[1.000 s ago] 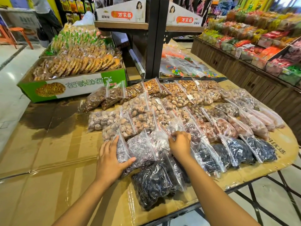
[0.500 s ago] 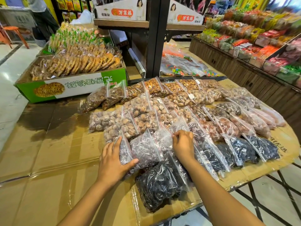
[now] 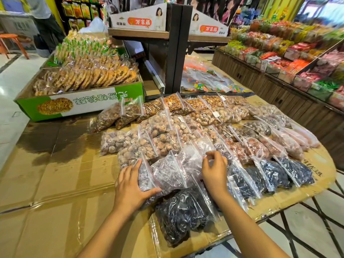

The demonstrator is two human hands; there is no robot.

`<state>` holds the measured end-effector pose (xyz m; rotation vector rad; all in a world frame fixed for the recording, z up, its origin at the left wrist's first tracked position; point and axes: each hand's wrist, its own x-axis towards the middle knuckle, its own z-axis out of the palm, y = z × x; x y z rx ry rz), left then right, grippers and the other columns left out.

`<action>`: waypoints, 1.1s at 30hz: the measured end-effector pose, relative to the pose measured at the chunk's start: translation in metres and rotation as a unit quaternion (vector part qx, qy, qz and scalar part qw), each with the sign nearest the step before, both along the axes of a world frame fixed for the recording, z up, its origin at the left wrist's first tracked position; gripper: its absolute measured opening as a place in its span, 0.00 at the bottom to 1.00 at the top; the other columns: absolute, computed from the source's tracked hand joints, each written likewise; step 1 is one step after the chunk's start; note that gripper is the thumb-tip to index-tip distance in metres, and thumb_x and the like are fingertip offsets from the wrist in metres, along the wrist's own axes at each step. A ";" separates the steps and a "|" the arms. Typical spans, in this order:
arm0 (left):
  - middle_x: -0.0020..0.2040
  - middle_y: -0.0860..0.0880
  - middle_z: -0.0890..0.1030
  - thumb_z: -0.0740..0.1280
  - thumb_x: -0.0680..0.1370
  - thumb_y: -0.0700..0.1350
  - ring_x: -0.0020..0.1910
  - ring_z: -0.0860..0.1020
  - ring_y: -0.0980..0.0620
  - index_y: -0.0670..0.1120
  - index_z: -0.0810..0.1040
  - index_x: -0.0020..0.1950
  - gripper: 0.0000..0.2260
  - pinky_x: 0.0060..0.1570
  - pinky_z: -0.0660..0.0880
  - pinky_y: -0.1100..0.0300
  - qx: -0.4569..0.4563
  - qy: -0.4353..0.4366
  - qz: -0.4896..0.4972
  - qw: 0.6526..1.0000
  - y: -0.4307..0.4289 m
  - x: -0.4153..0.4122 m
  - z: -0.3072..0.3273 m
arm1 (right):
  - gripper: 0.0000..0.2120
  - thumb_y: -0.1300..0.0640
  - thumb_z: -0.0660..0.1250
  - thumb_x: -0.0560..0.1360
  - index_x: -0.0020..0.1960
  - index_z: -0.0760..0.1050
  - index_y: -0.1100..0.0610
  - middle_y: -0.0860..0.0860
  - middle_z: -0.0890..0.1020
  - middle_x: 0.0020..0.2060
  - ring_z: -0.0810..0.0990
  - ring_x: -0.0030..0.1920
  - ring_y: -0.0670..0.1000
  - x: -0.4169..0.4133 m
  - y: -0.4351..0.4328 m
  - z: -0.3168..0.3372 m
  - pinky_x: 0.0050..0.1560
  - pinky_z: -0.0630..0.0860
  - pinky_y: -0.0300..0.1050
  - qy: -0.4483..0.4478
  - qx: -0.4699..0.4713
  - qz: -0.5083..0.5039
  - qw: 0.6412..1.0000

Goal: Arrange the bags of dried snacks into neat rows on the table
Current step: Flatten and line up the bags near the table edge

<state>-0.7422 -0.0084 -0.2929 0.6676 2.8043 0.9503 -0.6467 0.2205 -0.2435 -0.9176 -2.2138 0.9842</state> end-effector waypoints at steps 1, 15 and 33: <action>0.76 0.49 0.58 0.58 0.54 0.81 0.75 0.54 0.47 0.56 0.48 0.77 0.57 0.73 0.56 0.45 0.001 -0.008 -0.014 1.000 -0.002 0.000 0.001 | 0.06 0.58 0.63 0.76 0.53 0.72 0.54 0.51 0.73 0.51 0.73 0.50 0.47 -0.002 -0.006 0.008 0.45 0.74 0.36 0.013 0.028 -0.006 1.000; 0.61 0.51 0.74 0.77 0.51 0.67 0.60 0.75 0.48 0.57 0.66 0.63 0.45 0.58 0.75 0.47 0.235 -0.143 0.070 0.959 -0.016 -0.009 -0.005 | 0.13 0.53 0.69 0.73 0.34 0.68 0.49 0.46 0.71 0.49 0.63 0.63 0.52 -0.034 -0.045 0.010 0.65 0.60 0.51 -0.048 -0.055 0.089 0.993; 0.79 0.53 0.45 0.71 0.56 0.71 0.77 0.48 0.47 0.58 0.40 0.77 0.59 0.72 0.56 0.39 0.153 -0.027 0.050 0.987 0.005 0.039 -0.005 | 0.12 0.54 0.67 0.75 0.56 0.74 0.57 0.52 0.75 0.54 0.66 0.60 0.52 0.091 0.020 0.001 0.50 0.60 0.37 -0.030 0.059 -0.028 0.997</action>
